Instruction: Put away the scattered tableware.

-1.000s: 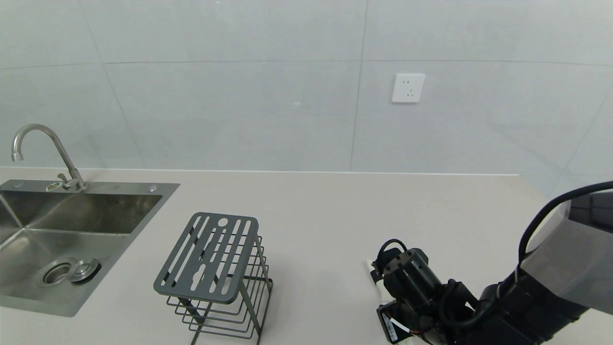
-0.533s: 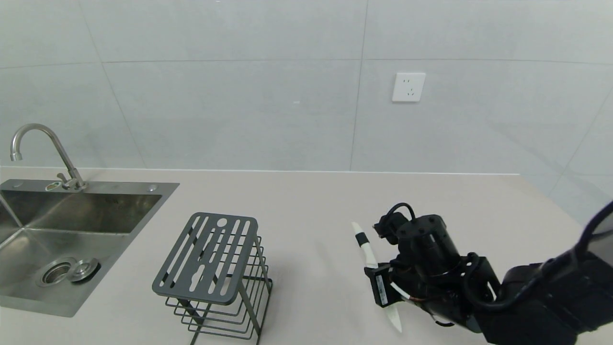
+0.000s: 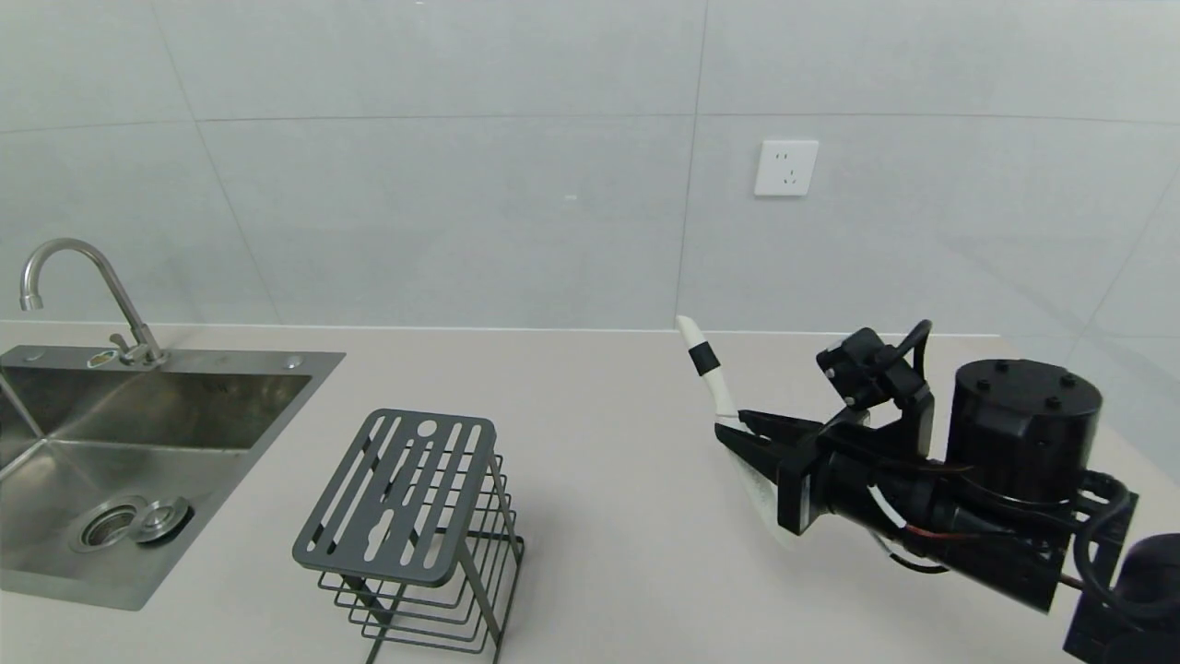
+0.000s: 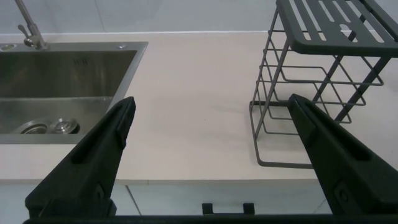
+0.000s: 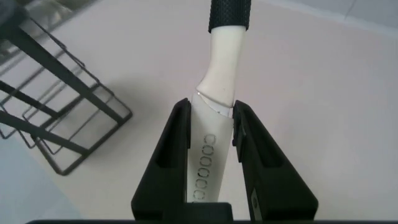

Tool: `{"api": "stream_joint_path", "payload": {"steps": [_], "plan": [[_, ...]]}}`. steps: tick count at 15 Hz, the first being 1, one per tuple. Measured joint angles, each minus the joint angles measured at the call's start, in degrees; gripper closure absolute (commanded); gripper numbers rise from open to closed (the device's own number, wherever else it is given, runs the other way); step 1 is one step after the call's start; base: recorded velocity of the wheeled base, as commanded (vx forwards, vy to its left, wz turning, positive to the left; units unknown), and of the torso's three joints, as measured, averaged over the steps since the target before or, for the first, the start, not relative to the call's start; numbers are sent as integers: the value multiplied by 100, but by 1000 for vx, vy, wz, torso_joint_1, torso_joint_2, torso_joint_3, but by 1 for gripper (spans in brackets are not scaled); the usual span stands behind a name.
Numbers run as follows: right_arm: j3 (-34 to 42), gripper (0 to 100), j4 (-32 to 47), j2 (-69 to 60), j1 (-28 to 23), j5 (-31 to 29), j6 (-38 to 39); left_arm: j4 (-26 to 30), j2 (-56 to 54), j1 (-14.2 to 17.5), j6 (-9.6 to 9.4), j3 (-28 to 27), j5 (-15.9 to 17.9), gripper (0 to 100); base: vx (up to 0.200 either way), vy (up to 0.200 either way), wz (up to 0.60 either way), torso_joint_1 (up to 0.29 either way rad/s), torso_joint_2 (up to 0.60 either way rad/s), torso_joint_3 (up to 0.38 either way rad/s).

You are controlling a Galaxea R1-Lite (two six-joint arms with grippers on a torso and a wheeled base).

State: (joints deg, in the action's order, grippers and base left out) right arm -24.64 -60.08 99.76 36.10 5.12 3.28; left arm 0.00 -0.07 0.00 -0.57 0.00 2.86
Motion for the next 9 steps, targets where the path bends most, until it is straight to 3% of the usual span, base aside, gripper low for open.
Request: {"api": "stream_joint_path", "payload": {"steps": [5,7,9], "plan": [[422,100,-618,-232,-151,880,-271,0,0,0,11,0,6,0,0,0,0,0,0,0],[477,100,-741,-360,-156,1652,-806,-2,0,0,6,0,35,0,0,0,0,0,0,0],[579,100,-769,-511,-156,1979,-1058,0,0,0,-7,0,55,0,0,0,0,0,0,0]]}}
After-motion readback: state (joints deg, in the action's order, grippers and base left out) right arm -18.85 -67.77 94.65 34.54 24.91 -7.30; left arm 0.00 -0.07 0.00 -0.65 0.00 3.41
